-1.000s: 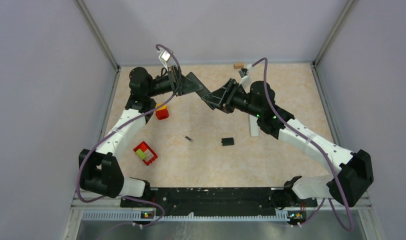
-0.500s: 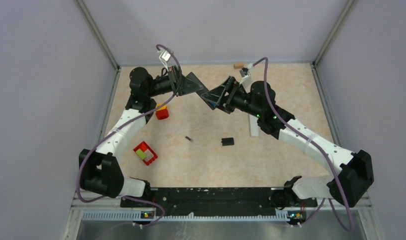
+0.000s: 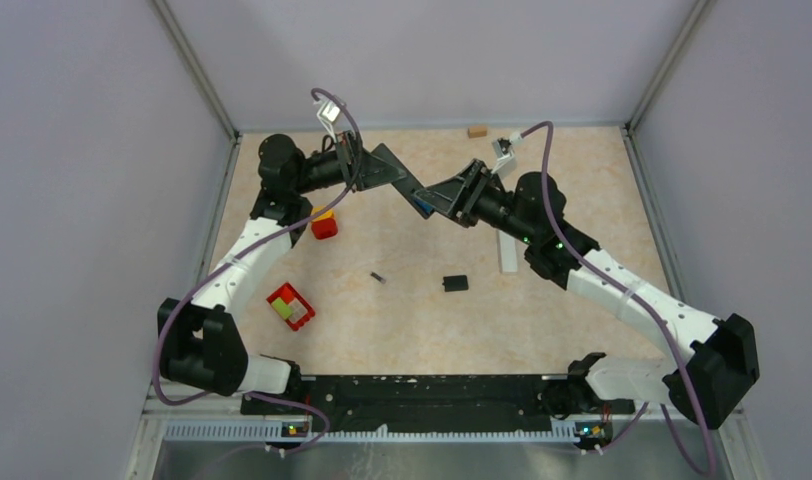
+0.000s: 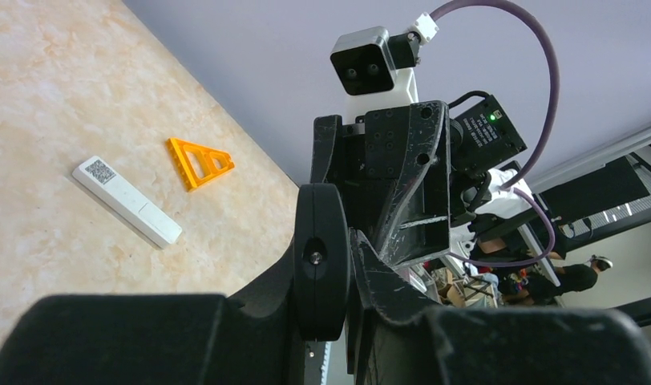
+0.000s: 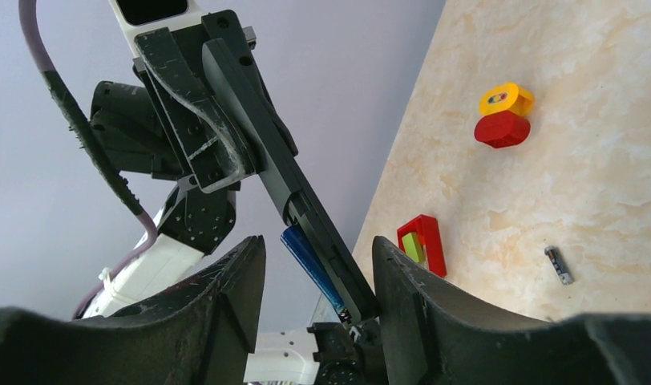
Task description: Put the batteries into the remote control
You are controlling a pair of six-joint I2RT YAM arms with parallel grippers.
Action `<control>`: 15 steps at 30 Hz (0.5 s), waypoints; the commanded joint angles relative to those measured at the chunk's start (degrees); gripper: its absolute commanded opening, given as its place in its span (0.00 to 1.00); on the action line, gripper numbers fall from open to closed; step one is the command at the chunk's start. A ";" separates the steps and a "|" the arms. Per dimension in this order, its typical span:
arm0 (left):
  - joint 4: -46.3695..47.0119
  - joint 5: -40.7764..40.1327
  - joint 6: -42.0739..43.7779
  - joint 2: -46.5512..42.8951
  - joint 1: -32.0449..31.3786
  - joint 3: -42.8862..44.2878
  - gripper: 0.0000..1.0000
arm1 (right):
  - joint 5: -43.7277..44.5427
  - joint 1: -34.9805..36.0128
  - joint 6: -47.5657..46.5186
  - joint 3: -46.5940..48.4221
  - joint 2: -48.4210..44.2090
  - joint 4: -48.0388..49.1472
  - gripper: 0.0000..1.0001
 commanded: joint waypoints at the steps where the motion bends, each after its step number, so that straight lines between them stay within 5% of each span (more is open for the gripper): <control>1: 2.74 -0.72 0.31 -1.33 0.26 0.60 0.00 | -1.19 -0.50 -0.89 0.29 -0.86 5.36 0.51; 15: 5.04 -2.64 -1.68 -1.51 0.21 -0.33 0.00 | 0.90 -0.50 -0.26 -3.87 -3.50 10.55 0.44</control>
